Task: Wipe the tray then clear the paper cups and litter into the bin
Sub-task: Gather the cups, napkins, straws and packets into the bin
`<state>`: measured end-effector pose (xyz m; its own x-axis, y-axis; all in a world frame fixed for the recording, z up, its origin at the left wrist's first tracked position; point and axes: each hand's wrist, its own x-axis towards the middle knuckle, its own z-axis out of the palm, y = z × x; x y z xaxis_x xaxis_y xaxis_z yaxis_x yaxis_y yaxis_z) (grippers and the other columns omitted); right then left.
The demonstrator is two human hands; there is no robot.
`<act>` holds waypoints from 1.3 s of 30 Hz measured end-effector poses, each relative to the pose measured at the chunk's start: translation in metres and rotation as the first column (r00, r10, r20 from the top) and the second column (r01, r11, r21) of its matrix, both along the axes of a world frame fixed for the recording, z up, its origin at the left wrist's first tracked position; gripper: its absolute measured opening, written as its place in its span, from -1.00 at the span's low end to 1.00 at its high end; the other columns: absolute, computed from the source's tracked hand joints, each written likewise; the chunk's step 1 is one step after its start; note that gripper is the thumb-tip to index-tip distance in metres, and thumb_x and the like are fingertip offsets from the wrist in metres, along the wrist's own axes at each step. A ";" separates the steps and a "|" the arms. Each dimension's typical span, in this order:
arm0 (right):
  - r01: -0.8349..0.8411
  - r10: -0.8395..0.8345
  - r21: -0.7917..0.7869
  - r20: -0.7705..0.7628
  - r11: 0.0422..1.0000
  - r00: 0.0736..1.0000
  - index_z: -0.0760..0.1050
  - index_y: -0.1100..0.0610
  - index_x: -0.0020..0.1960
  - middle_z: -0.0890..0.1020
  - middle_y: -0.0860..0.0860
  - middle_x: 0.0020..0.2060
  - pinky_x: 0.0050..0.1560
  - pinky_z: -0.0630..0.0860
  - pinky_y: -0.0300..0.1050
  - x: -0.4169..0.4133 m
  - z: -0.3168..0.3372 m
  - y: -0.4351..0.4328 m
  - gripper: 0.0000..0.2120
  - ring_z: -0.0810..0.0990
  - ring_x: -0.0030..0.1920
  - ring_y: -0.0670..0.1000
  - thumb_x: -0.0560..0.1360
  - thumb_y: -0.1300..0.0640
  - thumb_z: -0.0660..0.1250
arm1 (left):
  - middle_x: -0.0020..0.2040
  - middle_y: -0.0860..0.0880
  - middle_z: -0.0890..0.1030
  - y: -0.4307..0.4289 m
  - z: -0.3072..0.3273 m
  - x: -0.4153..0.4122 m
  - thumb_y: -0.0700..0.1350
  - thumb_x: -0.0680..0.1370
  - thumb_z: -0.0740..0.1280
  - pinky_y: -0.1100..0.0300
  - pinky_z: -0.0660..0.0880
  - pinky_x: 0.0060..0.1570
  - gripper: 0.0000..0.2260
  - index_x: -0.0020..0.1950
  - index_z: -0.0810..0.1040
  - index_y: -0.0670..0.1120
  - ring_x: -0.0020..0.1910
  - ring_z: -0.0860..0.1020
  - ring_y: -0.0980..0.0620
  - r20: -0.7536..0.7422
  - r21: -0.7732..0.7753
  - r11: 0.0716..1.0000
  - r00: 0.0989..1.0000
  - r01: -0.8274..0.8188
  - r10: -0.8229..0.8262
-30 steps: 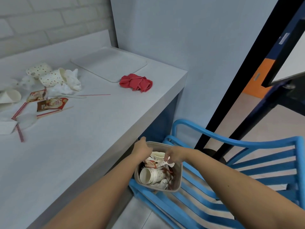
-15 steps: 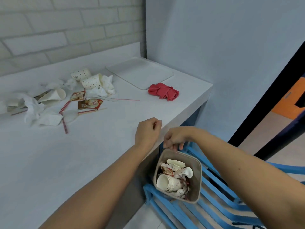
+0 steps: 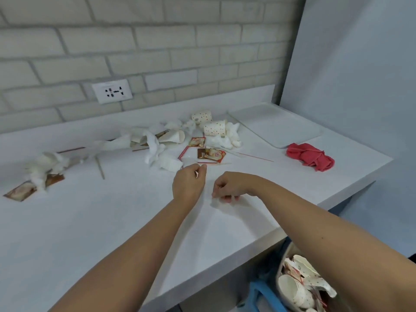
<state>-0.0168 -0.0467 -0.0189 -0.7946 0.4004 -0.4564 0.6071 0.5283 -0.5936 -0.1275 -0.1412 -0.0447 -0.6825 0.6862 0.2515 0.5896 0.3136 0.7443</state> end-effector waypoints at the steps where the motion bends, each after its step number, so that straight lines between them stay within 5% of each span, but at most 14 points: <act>1: -0.015 0.015 0.001 -0.009 1.000 1.000 0.52 0.12 -0.15 0.58 0.09 -0.25 -0.36 0.38 -0.24 -0.015 0.001 -0.005 -0.85 0.49 -0.28 0.02 0.53 0.07 0.30 | -0.35 -0.12 0.56 -0.008 0.001 -0.016 0.01 0.59 0.17 0.08 0.42 -0.29 -0.62 -0.33 0.46 -0.19 -0.32 0.50 -0.11 -0.007 -0.010 1.000 1.000 -0.028 0.028; 4: -0.053 0.054 0.018 -0.035 0.998 0.998 0.52 0.12 -0.17 0.58 0.09 -0.25 -0.35 0.37 -0.25 -0.060 0.002 -0.020 -0.86 0.50 -0.26 0.02 0.53 0.08 0.30 | -0.43 -0.02 0.42 -0.031 0.003 -0.063 0.01 0.59 0.17 0.18 0.29 -0.37 -0.64 -0.33 0.46 -0.15 -0.35 0.43 -0.04 -0.024 -0.055 0.991 0.992 -0.123 0.122; 7: -0.114 0.116 0.031 -0.046 0.993 0.992 0.50 0.06 -0.22 0.58 0.08 -0.24 -0.33 0.38 -0.25 -0.102 0.002 -0.036 -0.85 0.50 -0.27 0.00 0.53 0.08 0.29 | -0.36 -0.04 0.49 -0.055 0.003 -0.108 0.02 0.59 0.17 0.19 0.33 -0.30 -0.67 -0.19 0.56 -0.17 -0.31 0.47 -0.04 -0.034 -0.084 0.977 0.981 -0.194 0.192; 16: -0.235 0.237 0.035 -0.053 0.971 0.970 0.50 0.13 -0.09 0.58 0.10 -0.18 -0.36 0.35 -0.28 -0.204 -0.003 -0.081 -0.90 0.49 -0.35 -0.08 0.53 0.11 0.28 | -0.24 -0.08 0.50 -0.123 -0.004 -0.220 -0.04 0.59 0.18 0.22 0.31 -0.32 -0.73 -0.24 0.48 -0.14 -0.28 0.46 -0.03 -0.056 -0.206 0.926 0.948 -0.317 0.312; 21: -0.297 0.301 0.067 -0.049 0.952 0.952 0.49 0.08 -0.15 0.57 0.05 -0.22 -0.37 0.36 -0.29 -0.251 -0.001 -0.098 -0.90 0.50 -0.37 -0.11 0.53 0.11 0.29 | 0.10 -0.17 0.48 -0.153 -0.007 -0.270 -0.05 0.55 0.26 0.04 0.48 -0.02 -0.80 0.01 0.58 -0.15 0.05 0.49 -0.15 -0.096 -0.259 0.876 0.913 -0.407 0.396; 26: -0.336 0.341 0.082 -0.061 0.938 0.938 0.51 0.11 -0.10 0.56 0.05 -0.20 -0.37 0.36 -0.28 -0.289 -0.003 -0.107 -0.91 0.49 -0.38 -0.11 0.51 0.10 0.29 | 0.26 -0.17 0.34 -0.172 -0.002 -0.314 -0.04 0.54 0.27 -0.04 0.32 0.19 -0.70 0.24 0.46 -0.10 0.22 0.32 -0.21 -0.241 -0.301 0.770 0.826 -0.563 0.510; 34: -0.297 0.319 0.154 -0.152 0.943 0.935 0.57 0.18 -0.07 0.50 -0.08 -0.31 -0.33 0.34 -0.34 -0.328 -0.011 -0.092 -0.88 0.45 -0.35 -0.11 0.52 0.21 0.26 | 0.39 -0.10 0.29 -0.161 -0.013 -0.361 0.09 0.55 0.23 -0.07 0.28 0.26 -0.55 0.40 0.30 -0.02 0.33 0.27 -0.21 -0.302 -0.444 0.739 0.861 -0.507 0.409; 37: -0.224 0.295 0.280 -0.247 0.934 0.923 0.57 0.24 0.06 0.45 -0.02 -0.11 -0.25 0.33 -0.43 -0.345 -0.016 -0.081 -0.83 0.45 -0.14 -0.06 0.51 0.23 0.28 | 0.36 -0.09 0.34 -0.150 -0.018 -0.367 0.12 0.57 0.16 -0.07 0.30 0.23 -0.56 0.41 0.27 0.03 0.30 0.30 -0.20 -0.341 -0.491 0.729 0.875 -0.478 0.344; 39: -0.176 0.272 0.342 -0.255 0.923 0.928 0.49 0.18 0.18 0.36 0.04 0.05 -0.09 0.40 -0.28 -0.357 -0.019 -0.074 -0.76 0.46 -0.03 0.02 0.52 0.21 0.29 | 0.30 -0.11 0.37 -0.147 -0.023 -0.370 0.10 0.59 0.13 -0.07 0.31 0.19 -0.62 0.38 0.32 0.04 0.25 0.33 -0.19 -0.344 -0.516 0.728 0.888 -0.451 0.306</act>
<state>-0.3739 -0.1210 -0.0374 -0.9578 0.2780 -0.0729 0.2752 0.8140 -0.5115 -0.4970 -0.2877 -0.0679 -0.8922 0.4449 0.0776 0.4506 0.8654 0.2191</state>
